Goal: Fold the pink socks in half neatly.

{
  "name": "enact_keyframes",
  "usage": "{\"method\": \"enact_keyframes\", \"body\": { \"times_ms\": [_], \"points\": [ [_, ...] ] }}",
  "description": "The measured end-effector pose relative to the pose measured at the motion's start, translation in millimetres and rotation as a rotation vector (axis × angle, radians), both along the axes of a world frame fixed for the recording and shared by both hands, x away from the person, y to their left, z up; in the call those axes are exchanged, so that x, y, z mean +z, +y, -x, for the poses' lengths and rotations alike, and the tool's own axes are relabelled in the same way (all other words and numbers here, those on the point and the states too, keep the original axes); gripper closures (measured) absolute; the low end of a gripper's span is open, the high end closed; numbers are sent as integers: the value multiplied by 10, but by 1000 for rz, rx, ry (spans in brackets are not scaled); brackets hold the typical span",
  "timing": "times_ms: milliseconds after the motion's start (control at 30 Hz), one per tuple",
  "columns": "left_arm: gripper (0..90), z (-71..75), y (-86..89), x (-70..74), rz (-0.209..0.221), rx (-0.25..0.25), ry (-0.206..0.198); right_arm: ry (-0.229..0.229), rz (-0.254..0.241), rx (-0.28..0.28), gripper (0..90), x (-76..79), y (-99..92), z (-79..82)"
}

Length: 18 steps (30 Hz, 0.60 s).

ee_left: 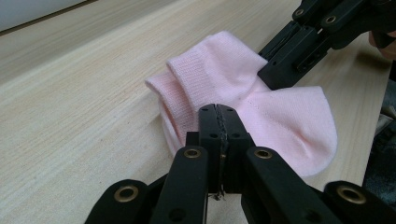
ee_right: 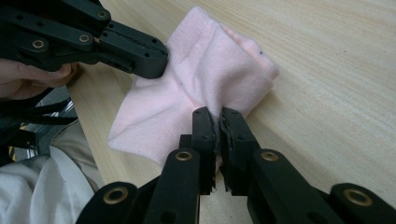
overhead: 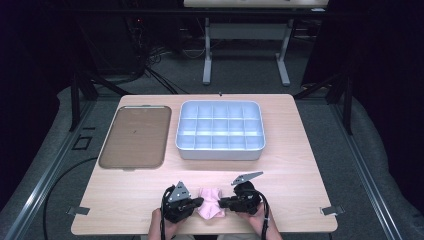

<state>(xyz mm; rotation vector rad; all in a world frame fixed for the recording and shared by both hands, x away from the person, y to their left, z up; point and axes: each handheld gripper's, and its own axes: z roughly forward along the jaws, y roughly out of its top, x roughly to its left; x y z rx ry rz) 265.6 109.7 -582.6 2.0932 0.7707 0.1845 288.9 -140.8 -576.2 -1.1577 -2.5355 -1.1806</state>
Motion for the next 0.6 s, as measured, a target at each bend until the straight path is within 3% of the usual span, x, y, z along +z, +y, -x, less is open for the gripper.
{"method": "enact_keyframes", "body": {
  "times_ms": [267,600],
  "points": [
    [898,-8,-18,3,1,3,4,-28,-26,-2,862,93,-21,29],
    [897,-23,-67,3,7,4,11,-57,-15,2,879,193,-18,60]
  ]
}}
